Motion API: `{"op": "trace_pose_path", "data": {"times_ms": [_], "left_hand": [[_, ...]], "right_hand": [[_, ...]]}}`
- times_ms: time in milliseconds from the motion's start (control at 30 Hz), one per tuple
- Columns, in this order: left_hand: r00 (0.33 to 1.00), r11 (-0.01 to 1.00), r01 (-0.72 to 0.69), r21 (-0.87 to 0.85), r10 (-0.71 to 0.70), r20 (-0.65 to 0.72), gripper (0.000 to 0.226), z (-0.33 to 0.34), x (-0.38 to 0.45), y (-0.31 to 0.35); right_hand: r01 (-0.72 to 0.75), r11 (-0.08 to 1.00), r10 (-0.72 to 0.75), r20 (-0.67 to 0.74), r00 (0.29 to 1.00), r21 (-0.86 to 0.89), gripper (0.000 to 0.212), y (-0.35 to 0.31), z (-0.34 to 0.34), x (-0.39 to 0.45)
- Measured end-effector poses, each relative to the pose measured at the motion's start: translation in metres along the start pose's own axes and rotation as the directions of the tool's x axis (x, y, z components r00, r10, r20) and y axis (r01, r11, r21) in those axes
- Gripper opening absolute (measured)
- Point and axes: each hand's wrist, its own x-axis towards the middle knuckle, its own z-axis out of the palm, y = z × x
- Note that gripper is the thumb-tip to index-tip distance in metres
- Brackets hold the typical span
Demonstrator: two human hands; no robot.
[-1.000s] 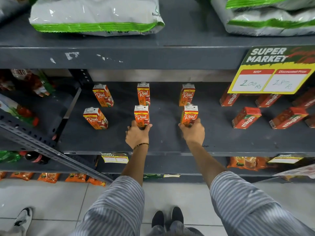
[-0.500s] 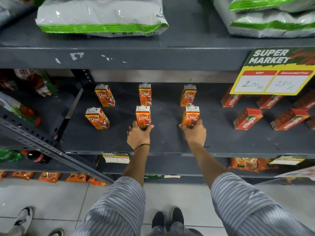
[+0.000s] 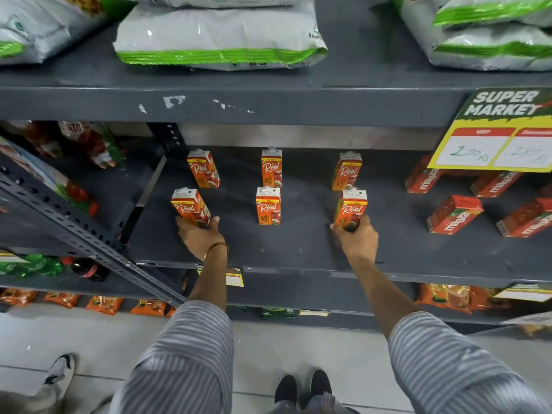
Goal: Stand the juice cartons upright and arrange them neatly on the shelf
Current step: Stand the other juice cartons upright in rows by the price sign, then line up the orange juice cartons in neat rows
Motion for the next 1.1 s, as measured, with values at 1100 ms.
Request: {"op": "trace_pose_path", "data": {"times_ms": [1100], "left_hand": [[0.623, 0.740, -0.669, 0.070, 0.506, 0.596, 0.050, 0.099, -0.261, -0.019]], "right_hand": [[0.012, 1.000, -0.022, -0.475, 0.880, -0.024, 0.035, 0.123, -0.173, 0.019]]}}
